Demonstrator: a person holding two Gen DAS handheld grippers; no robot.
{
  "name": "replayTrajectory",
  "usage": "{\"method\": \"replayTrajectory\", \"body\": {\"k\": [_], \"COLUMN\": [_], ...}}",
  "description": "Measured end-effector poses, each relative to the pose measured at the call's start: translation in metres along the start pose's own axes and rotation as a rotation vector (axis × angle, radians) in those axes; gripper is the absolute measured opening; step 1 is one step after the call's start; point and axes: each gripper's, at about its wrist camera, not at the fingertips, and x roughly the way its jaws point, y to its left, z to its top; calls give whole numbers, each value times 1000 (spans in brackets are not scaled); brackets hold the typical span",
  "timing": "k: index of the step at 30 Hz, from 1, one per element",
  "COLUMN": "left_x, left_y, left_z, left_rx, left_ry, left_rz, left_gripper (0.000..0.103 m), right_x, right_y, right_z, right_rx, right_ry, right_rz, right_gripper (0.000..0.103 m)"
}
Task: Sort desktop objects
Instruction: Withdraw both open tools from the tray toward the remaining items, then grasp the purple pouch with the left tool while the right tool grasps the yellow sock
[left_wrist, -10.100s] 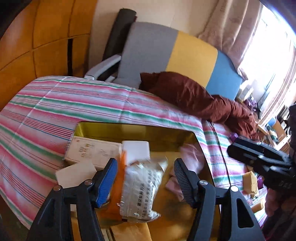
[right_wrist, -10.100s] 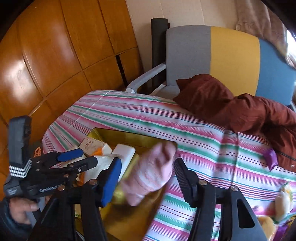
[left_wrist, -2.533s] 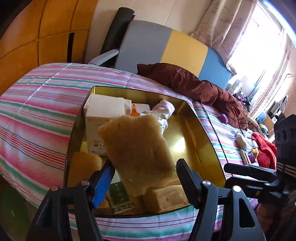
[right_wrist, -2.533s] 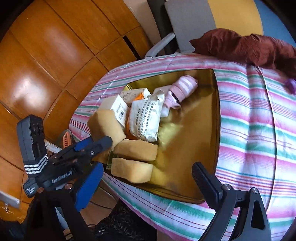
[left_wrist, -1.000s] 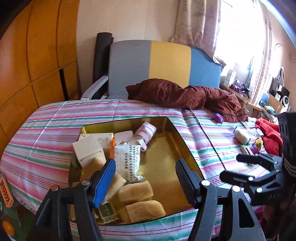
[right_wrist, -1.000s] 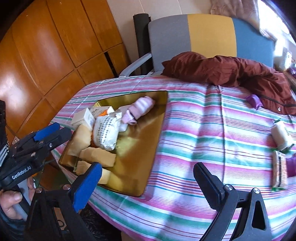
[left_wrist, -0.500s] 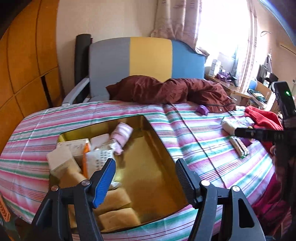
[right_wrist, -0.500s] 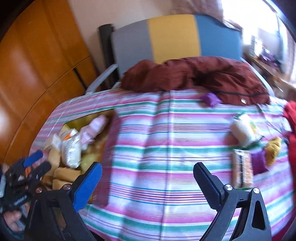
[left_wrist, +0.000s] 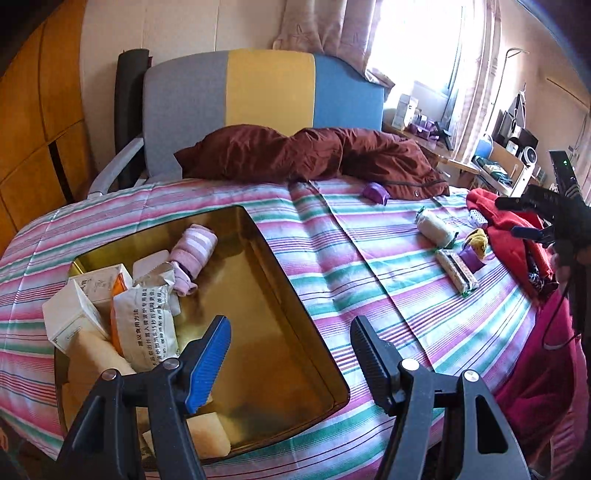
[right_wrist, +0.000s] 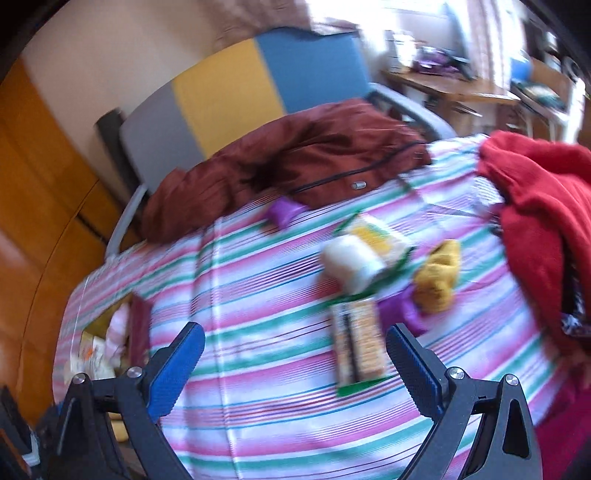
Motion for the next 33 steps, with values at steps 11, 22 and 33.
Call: {"method": "replayTrajectory", "body": {"k": [11,22,33], "left_x": [24,56,119], "left_y": [-19,-61,-107], "left_z": [20,72,138], "left_rx": [17,56,48], "left_ry": [56,91,136], "left_rz": [-45,-147,-197], "left_gripper": [68,68,68], "right_x": [2,52,72], "right_y": [-63,-99,-114], "right_z": [41,46,41], "right_rx": [141,174,235], "right_ry": [-59,54,90], "right_rz": [-66,-183,-157], "right_gripper": [83,79,79]}}
